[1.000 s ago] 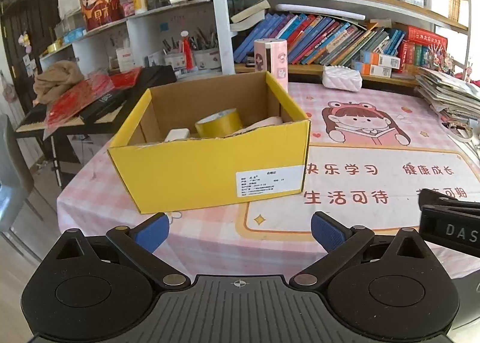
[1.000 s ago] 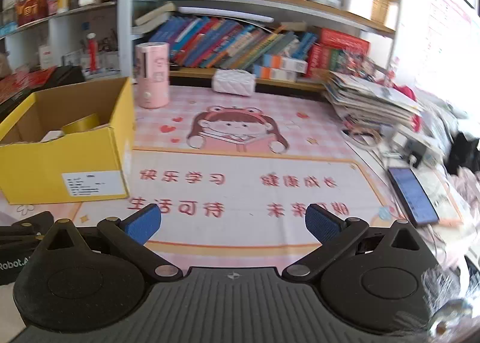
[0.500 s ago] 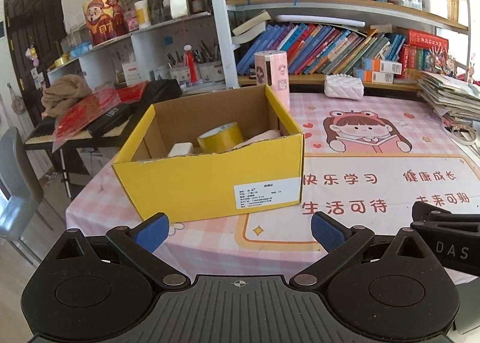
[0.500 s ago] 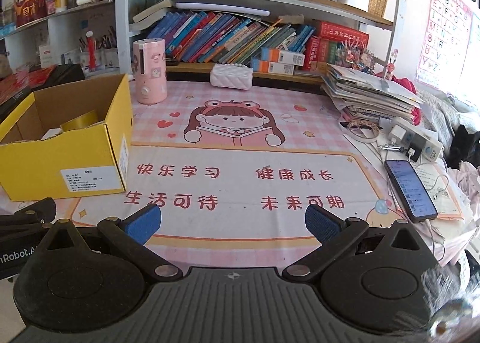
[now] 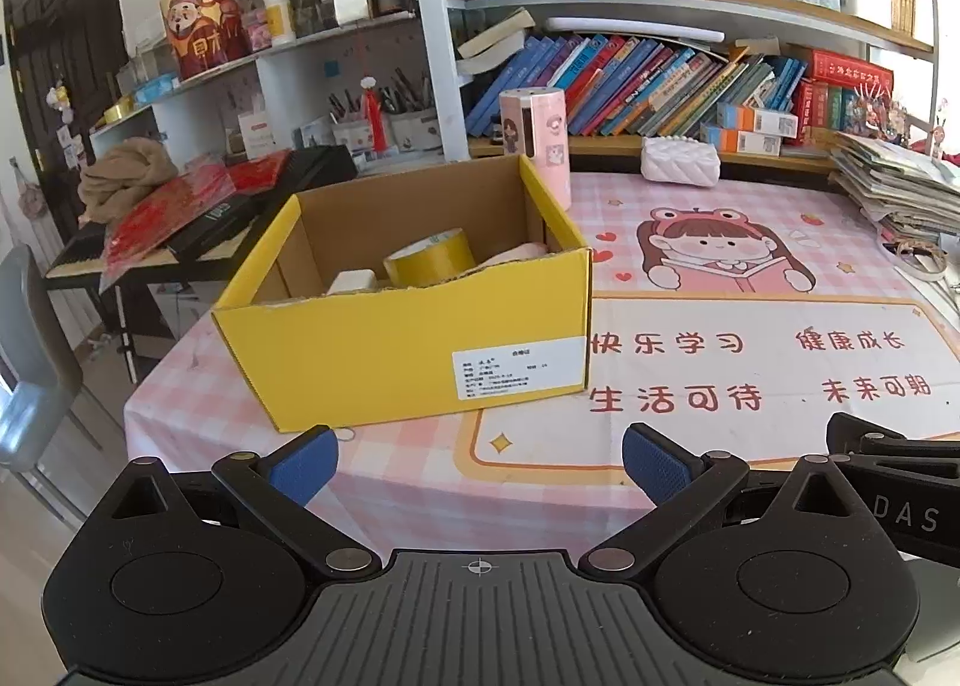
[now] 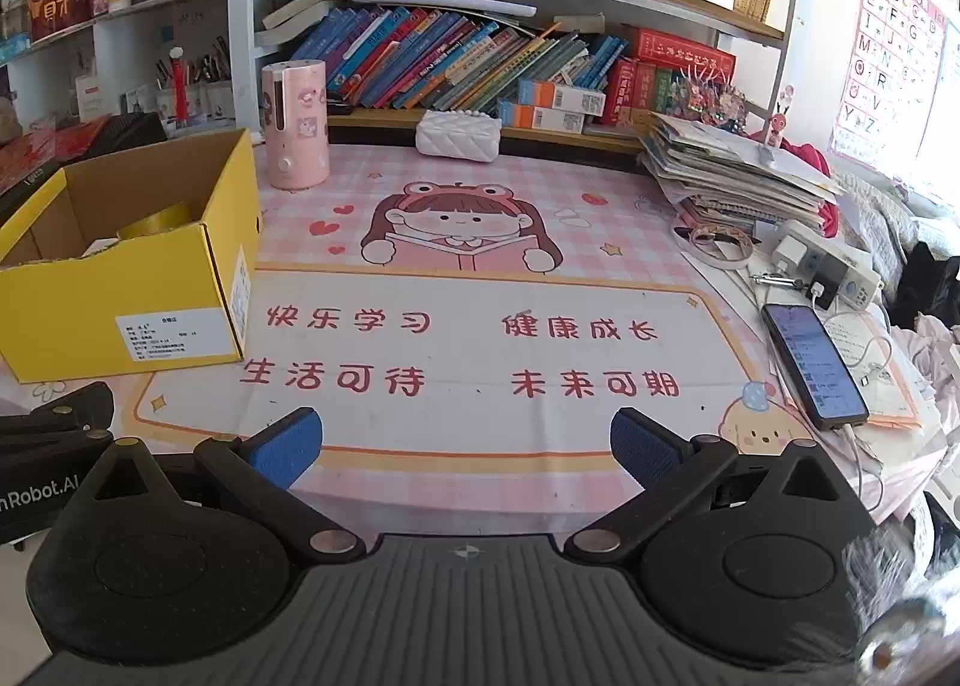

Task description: Organize objects

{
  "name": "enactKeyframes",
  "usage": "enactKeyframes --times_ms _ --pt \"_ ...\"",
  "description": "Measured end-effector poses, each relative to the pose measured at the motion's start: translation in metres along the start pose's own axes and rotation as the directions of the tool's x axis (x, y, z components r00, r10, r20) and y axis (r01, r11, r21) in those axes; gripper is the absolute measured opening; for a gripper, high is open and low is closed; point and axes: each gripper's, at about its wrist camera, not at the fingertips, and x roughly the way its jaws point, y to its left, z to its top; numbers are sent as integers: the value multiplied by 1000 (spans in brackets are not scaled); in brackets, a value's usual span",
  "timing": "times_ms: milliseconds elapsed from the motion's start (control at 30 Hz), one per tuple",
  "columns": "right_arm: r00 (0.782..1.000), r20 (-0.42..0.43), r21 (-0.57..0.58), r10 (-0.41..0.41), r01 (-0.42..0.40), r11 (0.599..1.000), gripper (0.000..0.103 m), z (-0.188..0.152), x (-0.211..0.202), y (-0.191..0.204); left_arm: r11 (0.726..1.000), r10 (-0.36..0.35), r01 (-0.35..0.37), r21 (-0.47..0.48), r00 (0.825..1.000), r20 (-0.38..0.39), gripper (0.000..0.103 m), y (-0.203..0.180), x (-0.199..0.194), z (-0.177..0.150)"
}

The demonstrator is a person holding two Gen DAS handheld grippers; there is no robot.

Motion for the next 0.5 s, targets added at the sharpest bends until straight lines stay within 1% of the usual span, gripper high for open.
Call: enactKeyframes --times_ms 500 --pt "1000 0 -2 -4 4 1000 103 0 -1 0 1000 1 -1 -11 1000 -19 102 1 1 -2"
